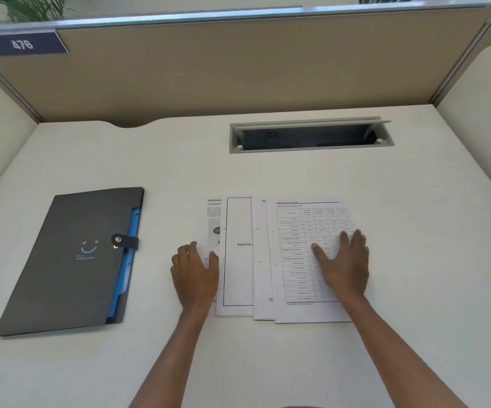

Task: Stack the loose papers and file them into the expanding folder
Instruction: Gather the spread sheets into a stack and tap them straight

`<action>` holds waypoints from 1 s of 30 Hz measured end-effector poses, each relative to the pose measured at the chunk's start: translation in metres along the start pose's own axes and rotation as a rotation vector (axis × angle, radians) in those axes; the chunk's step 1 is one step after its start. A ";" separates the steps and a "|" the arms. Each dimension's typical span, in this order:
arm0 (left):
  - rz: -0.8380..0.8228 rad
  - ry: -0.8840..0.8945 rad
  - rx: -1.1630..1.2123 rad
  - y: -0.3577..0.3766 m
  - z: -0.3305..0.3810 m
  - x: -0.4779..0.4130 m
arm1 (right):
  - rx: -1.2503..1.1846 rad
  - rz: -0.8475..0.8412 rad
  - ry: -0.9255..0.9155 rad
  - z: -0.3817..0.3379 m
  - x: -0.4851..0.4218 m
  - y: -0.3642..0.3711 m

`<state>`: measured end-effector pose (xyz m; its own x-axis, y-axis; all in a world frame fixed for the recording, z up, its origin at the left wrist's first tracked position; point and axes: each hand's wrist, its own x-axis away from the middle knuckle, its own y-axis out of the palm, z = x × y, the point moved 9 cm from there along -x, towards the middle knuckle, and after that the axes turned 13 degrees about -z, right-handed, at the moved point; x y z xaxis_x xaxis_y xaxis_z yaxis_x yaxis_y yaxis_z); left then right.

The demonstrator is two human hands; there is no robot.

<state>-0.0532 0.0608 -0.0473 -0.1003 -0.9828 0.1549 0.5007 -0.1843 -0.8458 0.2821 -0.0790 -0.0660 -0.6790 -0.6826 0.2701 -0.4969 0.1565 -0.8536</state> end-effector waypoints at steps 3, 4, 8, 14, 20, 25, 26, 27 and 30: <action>0.000 0.002 0.035 -0.001 -0.002 0.002 | 0.006 -0.030 -0.012 -0.013 0.002 0.008; 0.004 0.005 0.043 -0.001 -0.002 0.002 | 0.008 -0.041 -0.017 -0.018 0.003 0.010; 0.016 -0.006 0.084 -0.004 -0.003 0.003 | 0.031 -0.084 -0.048 -0.040 0.010 0.024; 0.002 -0.008 0.095 -0.004 -0.004 0.003 | 0.038 -0.107 -0.046 -0.067 0.019 0.037; -0.041 0.011 0.101 -0.002 -0.001 0.000 | 0.038 -0.152 -0.045 -0.085 0.021 0.044; -0.035 -0.006 0.103 -0.003 0.004 -0.005 | 0.019 -0.183 -0.029 -0.093 0.024 0.049; -0.029 -0.017 0.101 -0.003 0.005 -0.005 | 0.014 -0.192 -0.026 -0.095 0.024 0.050; -0.024 -0.025 0.101 -0.003 0.006 -0.006 | 0.009 -0.201 -0.024 -0.097 0.024 0.051; -0.026 -0.040 0.114 -0.003 0.010 -0.008 | 0.005 -0.223 -0.025 -0.104 0.026 0.053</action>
<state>-0.0453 0.0696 -0.0406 -0.0818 -0.9768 0.1981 0.5934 -0.2074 -0.7777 0.1816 -0.0143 -0.0581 -0.5391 -0.7175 0.4411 -0.6301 -0.0039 -0.7765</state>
